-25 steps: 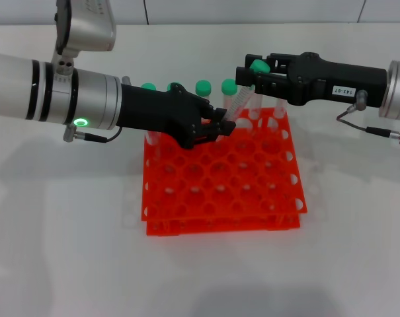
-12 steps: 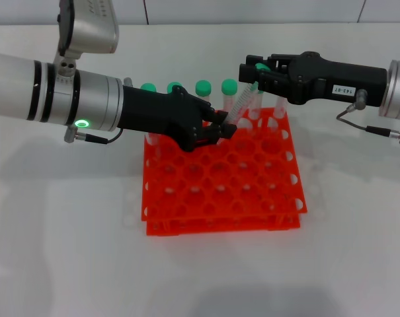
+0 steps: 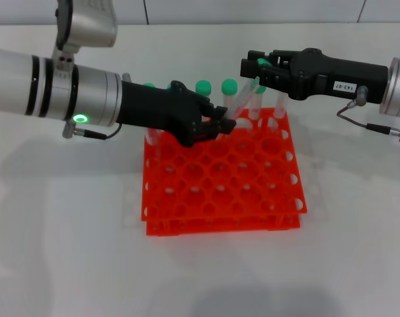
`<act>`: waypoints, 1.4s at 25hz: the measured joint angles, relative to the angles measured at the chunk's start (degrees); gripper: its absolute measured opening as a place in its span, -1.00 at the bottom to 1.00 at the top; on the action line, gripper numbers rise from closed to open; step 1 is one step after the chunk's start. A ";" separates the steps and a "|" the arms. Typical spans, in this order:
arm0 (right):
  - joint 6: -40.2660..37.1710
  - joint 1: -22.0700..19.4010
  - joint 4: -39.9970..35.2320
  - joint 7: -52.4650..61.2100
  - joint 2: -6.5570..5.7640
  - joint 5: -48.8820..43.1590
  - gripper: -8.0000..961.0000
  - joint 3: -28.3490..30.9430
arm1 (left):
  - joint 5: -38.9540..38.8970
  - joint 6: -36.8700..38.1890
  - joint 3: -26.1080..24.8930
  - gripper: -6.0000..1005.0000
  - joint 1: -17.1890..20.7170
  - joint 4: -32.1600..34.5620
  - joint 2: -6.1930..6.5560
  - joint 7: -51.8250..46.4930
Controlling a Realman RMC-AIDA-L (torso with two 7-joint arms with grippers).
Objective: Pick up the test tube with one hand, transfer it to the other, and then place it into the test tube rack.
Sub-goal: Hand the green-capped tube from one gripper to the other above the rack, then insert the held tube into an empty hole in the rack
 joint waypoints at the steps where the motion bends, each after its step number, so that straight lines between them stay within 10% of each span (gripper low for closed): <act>1: -0.02 0.00 0.01 0.00 -0.04 -0.08 -0.45 -0.01 | 0.01 0.10 -0.01 -0.58 0.11 0.74 0.00 -0.62; 7: -0.41 -0.18 0.15 0.00 -0.12 -0.27 -0.45 -0.09 | 0.02 1.37 -0.04 -0.58 0.98 4.46 0.00 -3.14; 23: -0.64 -0.52 -0.30 0.36 -0.55 -0.32 -0.45 -0.09 | 6.09 8.90 -0.05 0.69 6.01 23.58 -0.10 -18.75; 35: -0.64 -0.32 -1.70 0.11 -0.97 -0.94 -0.45 -0.09 | 11.74 12.73 0.13 0.78 16.30 46.76 -0.23 -29.94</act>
